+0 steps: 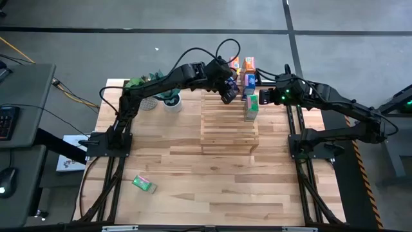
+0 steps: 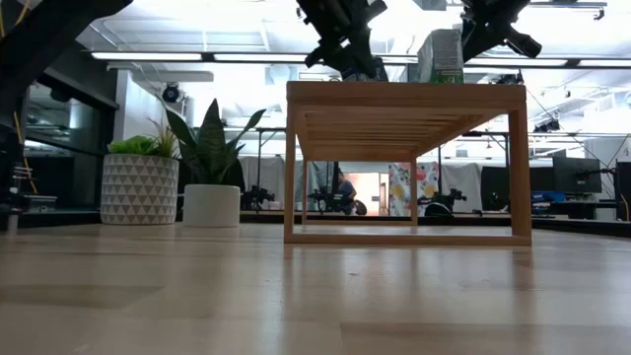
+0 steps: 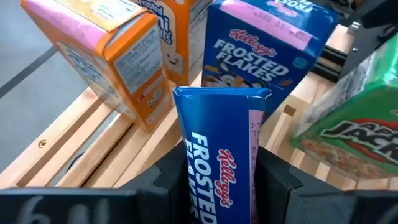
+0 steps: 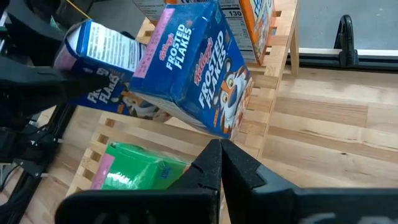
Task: Stack cereal on shelf
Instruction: Put the top left blue cereal box on the shelf
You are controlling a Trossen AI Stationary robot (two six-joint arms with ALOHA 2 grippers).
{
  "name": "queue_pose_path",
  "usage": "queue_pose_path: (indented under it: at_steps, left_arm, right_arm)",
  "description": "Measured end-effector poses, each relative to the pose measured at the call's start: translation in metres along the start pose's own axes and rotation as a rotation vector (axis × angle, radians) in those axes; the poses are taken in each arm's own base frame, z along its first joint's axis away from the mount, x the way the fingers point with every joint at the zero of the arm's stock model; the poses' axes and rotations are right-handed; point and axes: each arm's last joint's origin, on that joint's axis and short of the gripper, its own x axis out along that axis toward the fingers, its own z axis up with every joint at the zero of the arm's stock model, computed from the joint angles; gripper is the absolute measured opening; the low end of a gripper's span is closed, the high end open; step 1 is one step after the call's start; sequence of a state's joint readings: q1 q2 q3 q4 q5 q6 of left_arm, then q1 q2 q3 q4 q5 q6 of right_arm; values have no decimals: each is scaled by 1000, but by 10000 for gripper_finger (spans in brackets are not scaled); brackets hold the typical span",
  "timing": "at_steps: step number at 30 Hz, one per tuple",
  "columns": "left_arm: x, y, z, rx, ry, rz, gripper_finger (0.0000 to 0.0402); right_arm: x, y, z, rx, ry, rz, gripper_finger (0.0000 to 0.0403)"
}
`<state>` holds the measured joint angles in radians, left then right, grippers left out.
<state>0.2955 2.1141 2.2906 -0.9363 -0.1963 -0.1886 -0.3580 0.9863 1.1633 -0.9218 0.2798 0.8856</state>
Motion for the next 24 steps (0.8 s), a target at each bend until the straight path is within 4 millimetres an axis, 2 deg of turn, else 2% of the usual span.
queue_pose_path:
  at_steps: [7,18,24]
  left_arm:
    - [0,1,1,15,-16,42,127]
    - [0,3,2,10,-21,28,203]
    - [0,3,3,9,-26,22,226]
  right_arm:
    - [0,0,0,5,1,0,0]
    - [0,0,0,7,1,2,0]
    - [0,1,0,9,-3,7,0]
